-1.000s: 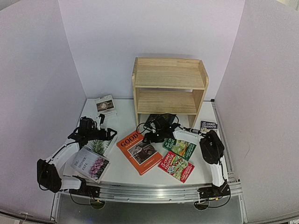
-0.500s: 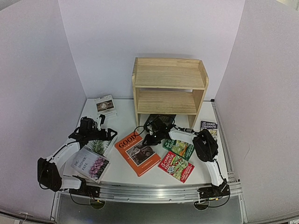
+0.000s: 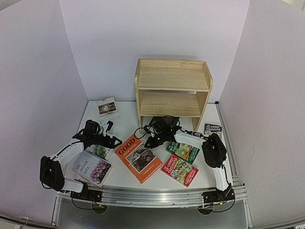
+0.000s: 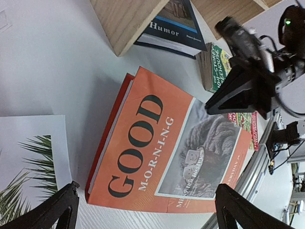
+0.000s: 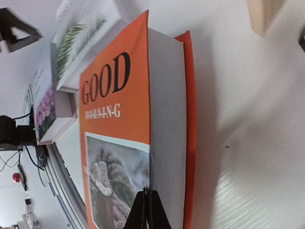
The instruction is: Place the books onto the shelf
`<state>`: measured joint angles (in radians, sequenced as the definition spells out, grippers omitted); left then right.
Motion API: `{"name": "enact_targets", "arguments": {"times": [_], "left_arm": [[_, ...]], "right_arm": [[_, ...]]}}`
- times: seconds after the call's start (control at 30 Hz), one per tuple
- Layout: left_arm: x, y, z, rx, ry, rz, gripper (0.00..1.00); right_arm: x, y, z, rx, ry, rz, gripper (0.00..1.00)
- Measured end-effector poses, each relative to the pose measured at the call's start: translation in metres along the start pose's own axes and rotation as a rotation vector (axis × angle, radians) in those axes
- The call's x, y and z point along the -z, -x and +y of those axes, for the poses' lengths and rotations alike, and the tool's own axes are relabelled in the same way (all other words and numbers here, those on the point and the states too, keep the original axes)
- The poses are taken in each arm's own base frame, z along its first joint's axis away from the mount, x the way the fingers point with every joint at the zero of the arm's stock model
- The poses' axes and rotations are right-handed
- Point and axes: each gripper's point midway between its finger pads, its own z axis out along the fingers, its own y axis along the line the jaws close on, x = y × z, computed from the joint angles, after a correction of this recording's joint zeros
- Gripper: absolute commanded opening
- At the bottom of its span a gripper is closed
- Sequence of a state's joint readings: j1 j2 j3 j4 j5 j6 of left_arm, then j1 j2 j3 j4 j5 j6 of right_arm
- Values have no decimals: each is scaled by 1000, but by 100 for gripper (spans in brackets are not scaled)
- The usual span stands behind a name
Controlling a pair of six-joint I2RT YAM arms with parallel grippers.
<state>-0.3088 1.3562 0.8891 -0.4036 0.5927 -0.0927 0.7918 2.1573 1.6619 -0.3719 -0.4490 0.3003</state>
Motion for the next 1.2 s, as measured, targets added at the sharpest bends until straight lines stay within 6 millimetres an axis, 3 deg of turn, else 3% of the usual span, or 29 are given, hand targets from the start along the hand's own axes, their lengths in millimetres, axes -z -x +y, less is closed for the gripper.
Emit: {"name": "enact_targets", "arguments": {"times": [0.13, 0.23, 0.57, 0.8, 0.97, 1.2], "left_arm": [[-4, 5, -5, -89, -41, 27, 100], [-5, 11, -12, -163, -81, 39, 100], [-17, 1, -32, -270, -288, 71, 100], [-30, 11, -29, -313, -320, 31, 100], [-35, 12, -32, -337, -368, 16, 99], [-29, 17, -46, -367, -460, -20, 80]], "right_arm": [[23, 11, 40, 134, 55, -48, 0], [33, 14, 54, 200, 79, -65, 0], [42, 16, 61, 286, 89, -76, 0], [66, 22, 80, 345, 109, -119, 0], [69, 23, 84, 368, 113, -127, 0], [69, 21, 88, 392, 125, -122, 0]]}}
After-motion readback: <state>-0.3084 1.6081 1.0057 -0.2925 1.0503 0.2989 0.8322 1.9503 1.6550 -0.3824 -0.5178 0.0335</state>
